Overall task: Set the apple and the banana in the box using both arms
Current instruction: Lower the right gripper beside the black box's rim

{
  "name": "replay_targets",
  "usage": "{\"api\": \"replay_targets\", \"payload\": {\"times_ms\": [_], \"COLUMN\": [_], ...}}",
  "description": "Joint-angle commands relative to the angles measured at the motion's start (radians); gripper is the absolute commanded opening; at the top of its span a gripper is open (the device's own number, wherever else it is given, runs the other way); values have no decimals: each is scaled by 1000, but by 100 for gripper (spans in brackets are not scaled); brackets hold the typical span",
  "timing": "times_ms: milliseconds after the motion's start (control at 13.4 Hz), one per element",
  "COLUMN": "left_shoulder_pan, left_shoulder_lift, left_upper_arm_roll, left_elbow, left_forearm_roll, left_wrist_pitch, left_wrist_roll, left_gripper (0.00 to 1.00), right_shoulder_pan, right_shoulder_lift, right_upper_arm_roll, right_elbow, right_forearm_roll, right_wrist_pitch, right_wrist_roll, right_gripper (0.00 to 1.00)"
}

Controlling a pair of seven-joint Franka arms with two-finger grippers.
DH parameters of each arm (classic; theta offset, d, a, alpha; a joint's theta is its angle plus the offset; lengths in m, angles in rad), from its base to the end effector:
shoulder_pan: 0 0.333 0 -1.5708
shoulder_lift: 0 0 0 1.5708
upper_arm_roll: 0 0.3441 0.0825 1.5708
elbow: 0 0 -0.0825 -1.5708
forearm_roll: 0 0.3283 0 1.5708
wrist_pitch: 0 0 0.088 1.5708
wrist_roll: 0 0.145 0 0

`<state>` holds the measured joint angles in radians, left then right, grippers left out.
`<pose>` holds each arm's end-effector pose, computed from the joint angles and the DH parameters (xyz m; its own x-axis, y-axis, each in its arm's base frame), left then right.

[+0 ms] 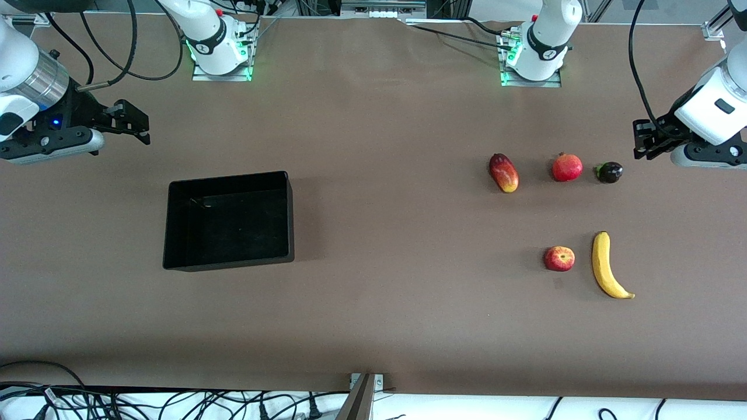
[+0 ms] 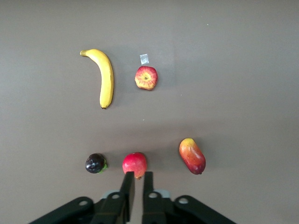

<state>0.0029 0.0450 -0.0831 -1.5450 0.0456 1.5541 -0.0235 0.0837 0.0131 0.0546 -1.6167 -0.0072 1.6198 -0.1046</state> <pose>0.5094 -0.0332 0.6014 0.9978 -0.0559 -0.0347 -0.0574 -0.9974 -0.0427 0.5015 0.0686 0.5931 0.9705 0.2409 -0.0106 0.2409 -0.9705 0.0054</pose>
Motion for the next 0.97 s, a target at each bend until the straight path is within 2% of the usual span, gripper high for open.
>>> {"api": "replay_targets", "payload": {"times_ms": [0,372,447,521,595,670,819,893], "left_shoulder_pan": [5,5,5,5,5,5,5,5], "left_shoulder_lift": [-10,-10,-11,-10,-10,-10,-10,-10], "left_upper_arm_roll": [-6,-6,-6,-4,-1,0,0,0], "left_elbow": [-9,-9,-9,-10,-10,-10,-10,-10], "left_forearm_roll": [-3,-3,-3,-3,-3,-3,-3,-3], "left_wrist_pitch": [0,-3,-3,-3,-2,0,0,-2], "left_wrist_roll": [2,0,0,-3,-3,-1,-1,-1], "left_gripper": [0,0,26,83,99,100,100,100], "right_shoulder_pan": [1,-2,-5,-8,-13,-9,-2,-7], "right_shoulder_lift": [-31,-13,-4,-4,4,11,27,51], "right_upper_arm_roll": [-4,-4,-5,-9,-9,-9,-6,-7], "right_elbow": [-37,-23,-22,-20,-20,-16,-12,-9], "right_forearm_roll": [-7,-8,-11,-13,-14,-22,-91,-91], "right_wrist_pitch": [28,48,52,57,57,57,57,43], "right_wrist_roll": [-17,-17,-17,-17,-24,-29,-27,-35], "right_gripper": [100,100,100,100,100,100,100,100]}}
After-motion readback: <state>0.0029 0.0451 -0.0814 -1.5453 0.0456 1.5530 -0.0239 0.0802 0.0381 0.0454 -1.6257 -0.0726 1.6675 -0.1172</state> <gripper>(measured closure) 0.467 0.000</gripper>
